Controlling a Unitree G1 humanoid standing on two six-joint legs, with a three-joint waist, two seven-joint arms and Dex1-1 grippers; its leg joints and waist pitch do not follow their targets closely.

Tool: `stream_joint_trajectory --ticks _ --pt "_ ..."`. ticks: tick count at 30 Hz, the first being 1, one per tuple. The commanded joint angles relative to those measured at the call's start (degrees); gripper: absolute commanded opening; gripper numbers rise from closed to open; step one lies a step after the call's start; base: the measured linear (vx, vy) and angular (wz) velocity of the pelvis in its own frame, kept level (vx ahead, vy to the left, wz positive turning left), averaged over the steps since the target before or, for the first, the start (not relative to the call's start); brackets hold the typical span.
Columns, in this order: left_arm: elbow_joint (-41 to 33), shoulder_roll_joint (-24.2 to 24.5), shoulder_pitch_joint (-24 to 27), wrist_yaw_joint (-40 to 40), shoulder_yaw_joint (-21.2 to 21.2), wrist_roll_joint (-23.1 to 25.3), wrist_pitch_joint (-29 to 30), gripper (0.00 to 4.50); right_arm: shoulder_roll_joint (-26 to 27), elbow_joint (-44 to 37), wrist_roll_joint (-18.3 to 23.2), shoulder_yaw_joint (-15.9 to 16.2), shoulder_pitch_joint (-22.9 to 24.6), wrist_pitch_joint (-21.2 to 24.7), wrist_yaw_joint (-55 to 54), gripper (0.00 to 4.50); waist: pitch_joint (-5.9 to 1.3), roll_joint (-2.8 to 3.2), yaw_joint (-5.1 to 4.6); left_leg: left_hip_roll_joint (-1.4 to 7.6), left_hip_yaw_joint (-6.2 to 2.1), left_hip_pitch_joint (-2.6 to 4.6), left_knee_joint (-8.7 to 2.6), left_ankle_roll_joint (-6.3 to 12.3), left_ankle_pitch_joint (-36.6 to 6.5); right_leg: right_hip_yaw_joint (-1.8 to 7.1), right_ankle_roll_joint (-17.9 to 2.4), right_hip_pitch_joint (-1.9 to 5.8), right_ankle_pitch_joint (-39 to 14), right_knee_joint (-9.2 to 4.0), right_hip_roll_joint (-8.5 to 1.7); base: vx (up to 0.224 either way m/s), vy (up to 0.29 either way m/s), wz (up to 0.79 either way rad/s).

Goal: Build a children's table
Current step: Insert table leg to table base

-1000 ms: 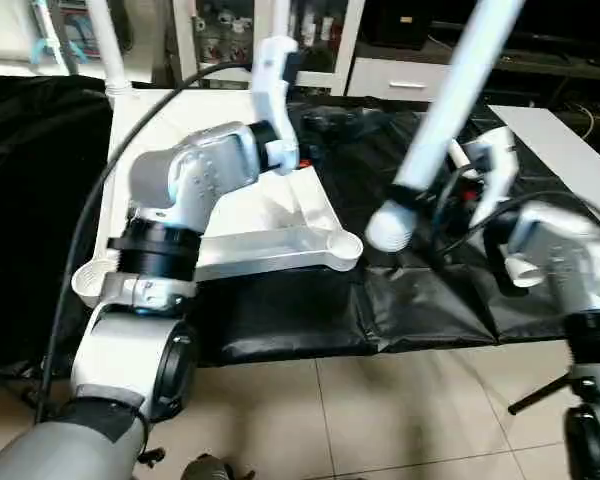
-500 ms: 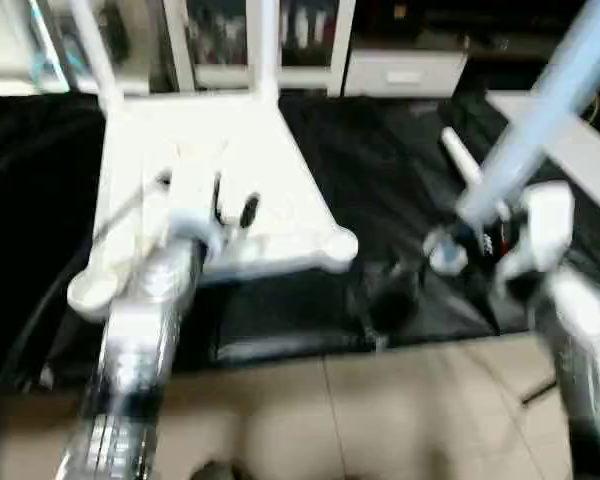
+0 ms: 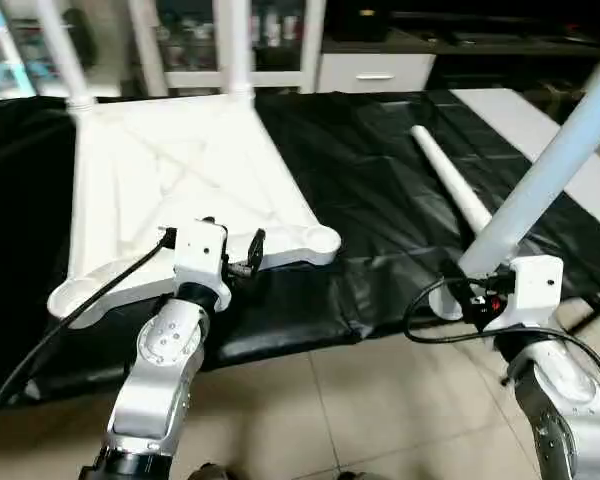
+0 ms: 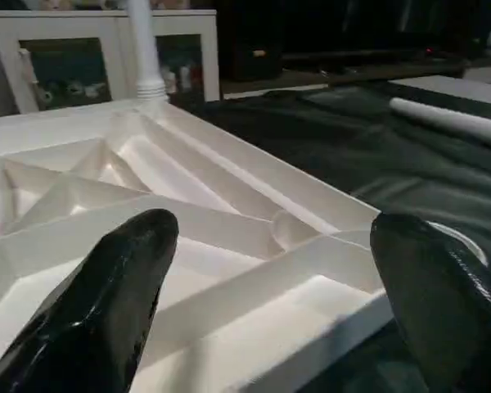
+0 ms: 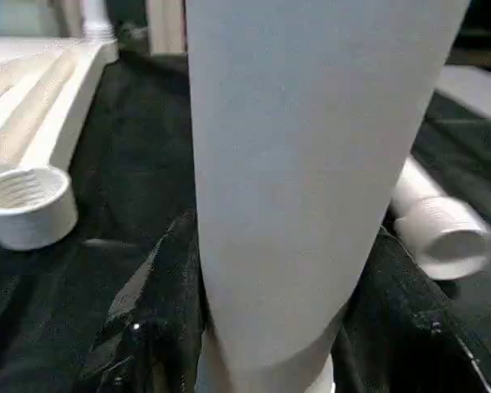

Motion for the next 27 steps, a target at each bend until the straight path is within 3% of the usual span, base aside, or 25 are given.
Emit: stream_joint_trajectory --ticks 1,2,3,4,5,6,7,8,9,10,11,12,13,14,15,16,18,19,20,21,22,23,24,25,27 --pt "-0.07 -0.3 0.26 0.6 0.25 0.7 -0.57 4.24 -0.06 0.3 -0.31 -0.48 -0.69 -1.34 0.18 1.86 -2.72 0.21 -0.68 0.33 -1.54 3.23 -5.12 -3.03 -40.01 -1.04 0.87 1.27 -38.49 -6.47 -0.94 0.0 0.0 0.0" --pt "-0.24 -0.27 0.3 0.62 0.28 0.64 -0.87 4.24 -0.16 0.65 -0.4 -0.31 -0.92 -2.06 0.56 1.86 -2.52 0.51 -0.84 0.46 -1.72 3.7 -5.3 -3.12 -41.97 -1.64 0.96 1.47 -39.26 -6.8 -0.69 -0.04 0.037 -0.21" --pt "-0.31 -0.19 0.27 0.72 0.1 0.52 -0.95 4.24 -0.21 0.68 -0.25 -0.23 -1.02 -2.36 0.57 1.86 -1.69 1.16 -1.52 1.03 -2.16 4.51 -6.38 -3.02 -47.83 -3.99 1.34 2.64 -39.33 -7.55 0.47 0.0 0.0 0.0" --pt "-0.33 -0.13 0.22 0.75 -0.09 0.45 -1.12 4.24 -0.23 0.67 -0.12 -0.18 -1.09 -2.56 0.55 1.86 -0.79 2.47 -0.74 3.34 -1.54 1.99 -11.49 -3.18 -57.09 -5.18 -1.65 6.94 -28.69 0.7 1.83 -0.078 0.034 -0.11" --pt "-0.34 -0.03 0.11 0.71 -0.44 0.47 -1.13 4.24 -0.34 0.58 -0.09 0.06 -1.19 -2.75 0.61 1.86 -0.93 2.75 3.73 2.59 2.31 -1.52 -12.85 -3.4 -62.02 -5.63 -3.53 9.56 -15.72 9.13 2.01 -0.056 -0.025 0.05" --pt "-0.34 -0.03 0.11 0.71 -0.45 0.47 -1.13 4.24 -0.35 0.58 -0.1 0.07 -1.19 -2.76 0.61 1.86 -0.79 2.43 4.14 3.37 3.09 -0.89 -12.94 -1.65 -59.69 -3.7 -3.08 9.32 -18.56 10.8 1.72 -0.056 -0.025 0.05" --pt "-0.32 -0.1 0.05 0.74 -0.62 0.68 -1.11 4.24 -0.53 0.63 -0.3 0.27 -1.19 -3.2 0.46 1.86 -2.26 -2.24 3.25 2.49 2.87 5.19 -3.61 -0.93 -44.36 2.83 1.24 5.04 -49.62 3.54 -1.58 0.101 -0.152 0.08" --pt "-0.31 -0.13 0.04 0.75 -0.63 0.74 -1.11 4.24 -0.57 0.65 -0.35 0.31 -1.18 -3.32 0.4 1.86 0.26 -2.0 3.79 0.07 2.02 8.54 8.34 -0.31 -30.58 4.32 -1.3 -1.49 -72.23 -9.5 -9.61 0.187 -0.085 -0.07" --pt "-0.23 -0.23 -0.11 0.68 -0.63 0.81 -1.08 4.24 -0.52 0.71 -0.17 0.25 -1.28 -3.35 0.34 1.86 -1.21 -1.79 4.54 -3.33 -3.34 0.14 10.34 5.0 -11.83 9.76 -6.53 7.99 -68.46 -6.54 -8.55 0.187 -0.085 -0.07" --pt "-0.15 -0.34 -0.26 0.59 -0.57 0.89 -1.04 4.24 -0.49 0.81 -0.1 0.23 -1.41 -3.38 0.31 1.86 -0.85 -2.22 5.69 -3.36 -3.72 -1.45 8.77 4.84 -10.75 9.4 -6.85 10.41 -62.71 -5.98 -7.99 0.113 0.02 0.22" --pt "-0.05 -0.43 -0.42 0.47 -0.49 0.94 -1.03 4.24 -0.47 0.79 -0.07 0.22 -1.36 -3.52 0.29 1.86 -1.34 -0.54 6.82 -1.6 -3.04 2.36 3.81 4.59 -14.22 8.37 -9.71 8.52 -47.25 -4.43 -4.8 0.038 0.006 0.54" --pt "0.06 -0.46 -0.58 0.38 -0.39 0.92 -1.02 4.24 -0.42 0.73 -0.08 0.23 -1.25 -3.58 0.25 1.86 -2.84 1.34 5.68 -0.59 -1.96 7.12 -1.28 4.18 -14.72 4.06 -14.26 7.8 -27.48 -2.1 -0.98 0.038 0.006 0.54" --pt "0.17 -0.45 -0.69 0.34 -0.34 0.89 -1.08 4.24 -0.4 0.73 -0.1 0.27 -1.09 -3.79 0.23 1.86 -3.44 2.01 3.08 2.91 -4.83 12.09 -4.23 9.07 -18.23 1.57 -15.78 3.34 -13.91 2.58 1.91 0.019 -0.005 0.38" --pt "0.27 -0.45 -0.82 0.33 -0.36 0.89 -1.1 4.24 -0.39 0.71 -0.1 0.3 -0.89 -3.99 0.26 1.86 -3.68 2.4 1.94 5.12 -6.83 13.33 -4.83 11.89 -18.46 0.93 -14.5 1.98 -11.17 4.48 1.21 0.052 0.011 0.16" --pt "0.49 -0.35 -1.06 0.36 -0.49 0.82 -1.18 4.24 -0.31 0.81 -0.11 0.3 -0.76 -4.24 0.25 1.86 -3.73 2.52 0.96 6.6 -8.53 13.38 -4.98 18.03 -16.62 0.64 -9.68 0.75 -8.42 6.23 -0.11 0.052 0.011 0.16" --pt "0.57 -0.36 -1.17 0.36 -0.57 0.88 -1.23 4.24 -0.35 0.9 -0.05 0.35 -0.7 -4.34 0.15 1.86 -4.2 1.93 0.54 5.75 -8.03 13.38 -3.69 23.2 -11.87 0.85 -6.19 0.0 -4.83 5.84 -1.3 0.114 0.02 0.07" --pt "0.78 -0.39 -1.46 0.28 -0.76 1.02 -1.36 4.24 -0.4 0.93 0.0 0.54 -0.58 -4.5 0.03 1.86 -3.72 -0.35 1.64 -2.17 -1.4 5.86 -0.23 21.1 -9.88 4.09 -9.86 6.5 1.0 0.11 -3.32 0.139 -0.002 0.14" --pt "0.78 -0.39 -1.46 0.28 -0.76 1.02 -1.36 4.24 -0.4 0.93 0.0 0.54 -0.58 -4.5 0.03 1.86 -3.94 -1.45 3.1 -4.94 -1.54 0.13 4.1 17.43 -9.76 8.64 -13.87 12.59 0.87 -2.52 -6.56 0.151 0.013 0.16" --pt "0.93 -0.37 -1.65 0.3 -0.81 1.02 -1.37 4.24 -0.4 0.92 -0.01 0.62 -0.6 -4.5 0.0 1.86 -4.52 -0.87 4.01 -3.04 -3.04 -2.39 6.38 12.74 -7.26 9.61 -17.9 14.5 3.02 -2.63 -8.09 0.072 0.015 0.06" --pt "1.17 -0.35 -1.91 0.3 -0.83 0.98 -1.38 4.24 -0.39 0.95 -0.04 0.68 -0.7 -4.52 0.02 1.86 -4.36 -0.27 3.89 -2.26 -3.57 -2.86 5.44 10.78 -5.34 8.27 -18.75 14.26 4.44 -2.16 -6.93 0.133 0.04 0.08" --pt "1.39 -0.37 -2.14 0.34 -0.81 0.94 -1.4 4.24 -0.39 1.02 -0.02 0.68 -0.84 -4.49 0.02 1.86 -4.64 1.35 2.95 -1.55 -3.54 -1.73 1.22 8.79 0.54 3.86 -16.87 13.23 6.22 -0.55 -2.18 0.132 0.06 0.01" --pt "1.5 -0.48 -2.26 0.43 -0.76 0.97 -1.39 4.24 -0.56 1.17 0.07 0.78 -0.92 -4.57 0.17 1.86 -4.51 2.72 0.54 0.25 -5.99 2.9 -1.59 13.5 4.2 -0.39 -12.19 9.56 1.54 2.29 2.26 0.226 0.064 -0.02" --pt "1.54 -0.51 -2.29 0.45 -0.74 0.98 -1.38 4.24 -0.66 1.26 0.11 0.86 -0.96 -4.64 0.25 1.86 -5.34 3.77 -1.04 2.17 -9.12 7.98 -1.59 19.68 6.89 -1.74 -9.47 5.28 -2.84 5.2 3.12 0.165 0.039 -0.04" --pt "1.51 -0.6 -2.31 0.59 -0.68 1.02 -1.37 4.24 -0.88 1.49 0.13 1.03 -1.14 -4.66 0.47 1.86 -6.0 3.04 -2.53 6.16 -13.22 12.91 -1.51 30.14 7.56 -1.1 -3.83 -0.33 -12.88 8.66 1.15 0.153 0.004 -0.02" --pt "1.58 -0.77 -2.47 0.8 -0.57 1.08 -1.37 4.24 -1.19 1.96 0.15 1.23 -1.64 -4.72 0.88 1.86 -5.18 2.21 -2.07 5.87 -11.29 10.28 -1.93 32.41 9.2 -0.31 2.02 -1.98 -9.82 10.47 -0.03 0.093 0.004 0.01"
